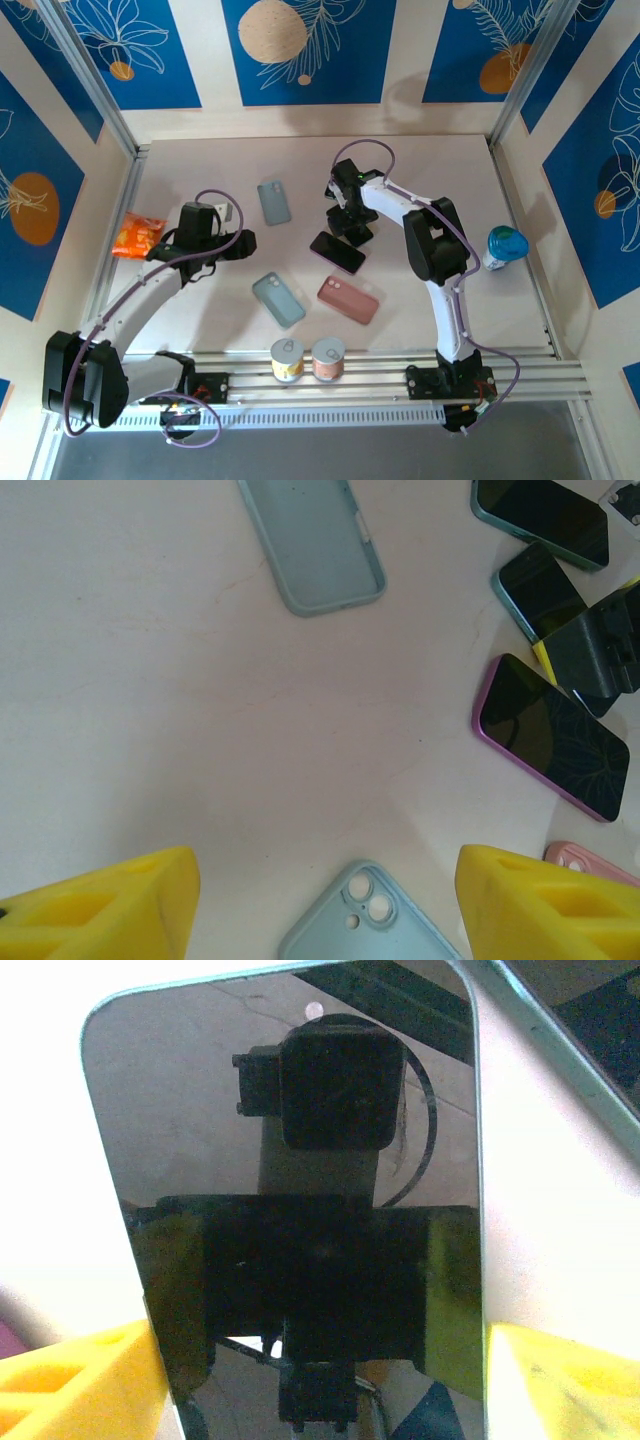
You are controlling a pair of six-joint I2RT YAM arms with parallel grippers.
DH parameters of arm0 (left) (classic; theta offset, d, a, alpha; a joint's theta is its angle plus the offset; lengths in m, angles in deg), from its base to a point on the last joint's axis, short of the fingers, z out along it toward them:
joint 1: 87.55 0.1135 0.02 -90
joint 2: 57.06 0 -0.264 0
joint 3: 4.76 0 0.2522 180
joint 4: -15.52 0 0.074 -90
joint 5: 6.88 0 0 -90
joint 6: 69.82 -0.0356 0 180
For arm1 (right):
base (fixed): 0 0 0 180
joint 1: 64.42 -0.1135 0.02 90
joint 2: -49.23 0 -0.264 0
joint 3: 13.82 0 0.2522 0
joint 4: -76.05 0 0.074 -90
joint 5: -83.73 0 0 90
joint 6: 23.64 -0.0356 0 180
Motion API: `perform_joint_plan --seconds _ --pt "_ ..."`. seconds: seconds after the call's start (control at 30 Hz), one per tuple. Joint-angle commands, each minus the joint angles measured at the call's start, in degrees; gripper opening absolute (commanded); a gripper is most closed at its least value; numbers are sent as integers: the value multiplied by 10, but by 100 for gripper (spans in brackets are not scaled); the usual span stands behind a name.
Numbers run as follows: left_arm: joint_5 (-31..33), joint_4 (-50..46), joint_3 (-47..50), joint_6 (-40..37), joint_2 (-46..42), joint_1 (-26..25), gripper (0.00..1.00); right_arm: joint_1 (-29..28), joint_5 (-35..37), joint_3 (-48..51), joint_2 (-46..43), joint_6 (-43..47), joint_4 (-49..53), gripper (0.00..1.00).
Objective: Put the phone into the phone case
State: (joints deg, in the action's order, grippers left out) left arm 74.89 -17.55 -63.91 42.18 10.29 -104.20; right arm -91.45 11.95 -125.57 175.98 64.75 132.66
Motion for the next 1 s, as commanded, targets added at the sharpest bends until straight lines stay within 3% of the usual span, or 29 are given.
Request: perform_joint_plan --seconds 0.0,0.27,0.57,0.97 --pt "-19 6 5 -7 -2 -4 68 -9 -6 12 1 6 17 71" --pt "-43 24 1 -8 8 -5 66 -9 -14 38 -21 18 -27 61" --pt "-64 48 -16 -5 37 -11 65 -9 -57 34 -60 41 -25 60" --pt "-89 87 -74 -5 135 -31 63 -6 -60 25 -82 67 -4 60"
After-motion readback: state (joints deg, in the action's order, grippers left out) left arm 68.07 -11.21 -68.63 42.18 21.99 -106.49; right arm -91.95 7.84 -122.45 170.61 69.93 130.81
